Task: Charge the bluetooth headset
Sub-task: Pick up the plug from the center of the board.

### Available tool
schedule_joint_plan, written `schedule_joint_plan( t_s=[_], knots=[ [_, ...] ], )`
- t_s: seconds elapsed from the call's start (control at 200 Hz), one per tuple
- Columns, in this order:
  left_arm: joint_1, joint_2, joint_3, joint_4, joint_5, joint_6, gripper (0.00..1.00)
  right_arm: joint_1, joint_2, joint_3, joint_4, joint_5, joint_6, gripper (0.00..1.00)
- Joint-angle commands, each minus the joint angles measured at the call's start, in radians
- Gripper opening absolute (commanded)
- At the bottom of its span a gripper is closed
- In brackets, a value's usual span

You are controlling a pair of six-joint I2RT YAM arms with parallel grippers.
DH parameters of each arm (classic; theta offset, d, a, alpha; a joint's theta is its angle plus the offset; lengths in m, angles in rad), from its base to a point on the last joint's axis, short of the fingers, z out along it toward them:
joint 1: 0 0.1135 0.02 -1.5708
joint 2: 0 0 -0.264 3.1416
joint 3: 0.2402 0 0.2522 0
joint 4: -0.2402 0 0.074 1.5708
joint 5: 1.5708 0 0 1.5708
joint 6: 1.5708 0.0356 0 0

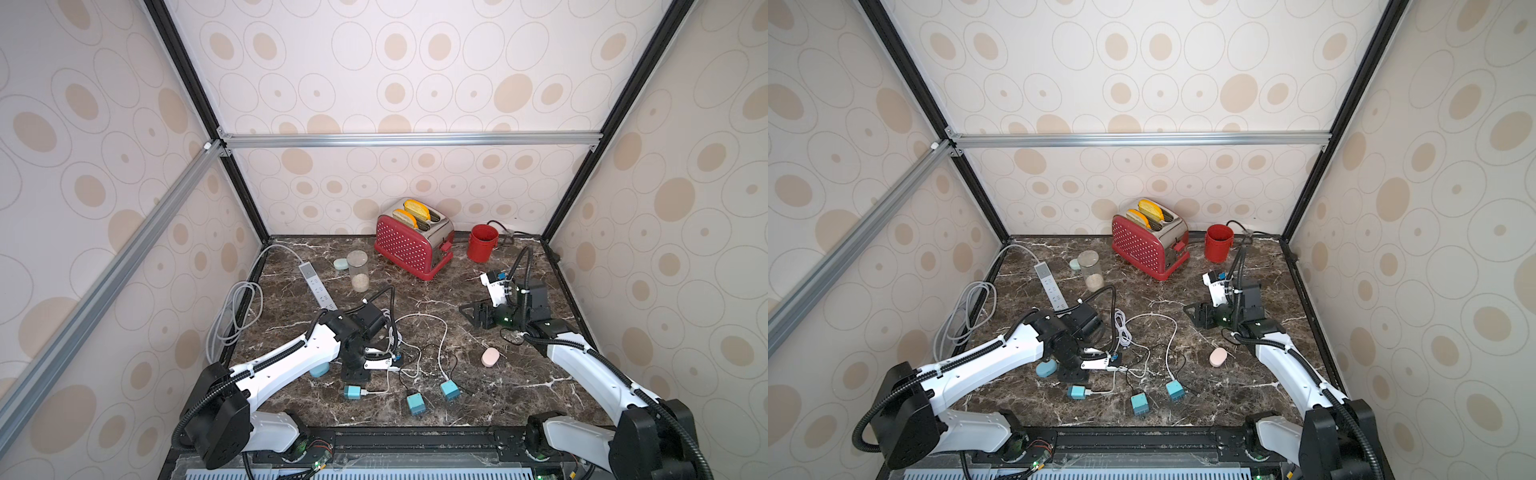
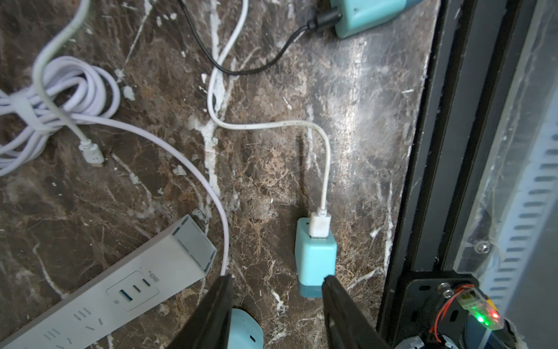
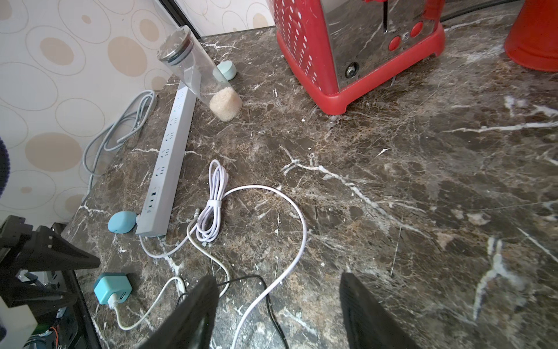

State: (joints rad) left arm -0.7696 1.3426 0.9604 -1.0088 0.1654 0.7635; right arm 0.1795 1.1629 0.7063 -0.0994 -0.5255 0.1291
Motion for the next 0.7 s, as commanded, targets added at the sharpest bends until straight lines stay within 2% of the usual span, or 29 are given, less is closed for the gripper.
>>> schedule_joint_plan(
  t_s=[0.0,0.215,0.441,0.696],
  knots=[
    [-0.024,-0.003,-0.013,-0.033,0.01,0.029,0.48,0.003,0.013,0.018,-0.017,0.018,-0.019,0.68],
    [-0.092,-0.011,-0.077,-0.039,-0.003,0.016,0.52,0.002,0.019,0.023,-0.022,0.035,-0.026,0.68],
    [-0.096,0.003,-0.115,0.02,-0.05,-0.008,0.53,0.002,0.022,0.018,-0.011,0.017,-0.019,0.68],
    [-0.106,0.052,-0.123,0.055,-0.046,-0.018,0.56,0.002,-0.01,0.007,-0.014,0.022,-0.026,0.69]
  ],
)
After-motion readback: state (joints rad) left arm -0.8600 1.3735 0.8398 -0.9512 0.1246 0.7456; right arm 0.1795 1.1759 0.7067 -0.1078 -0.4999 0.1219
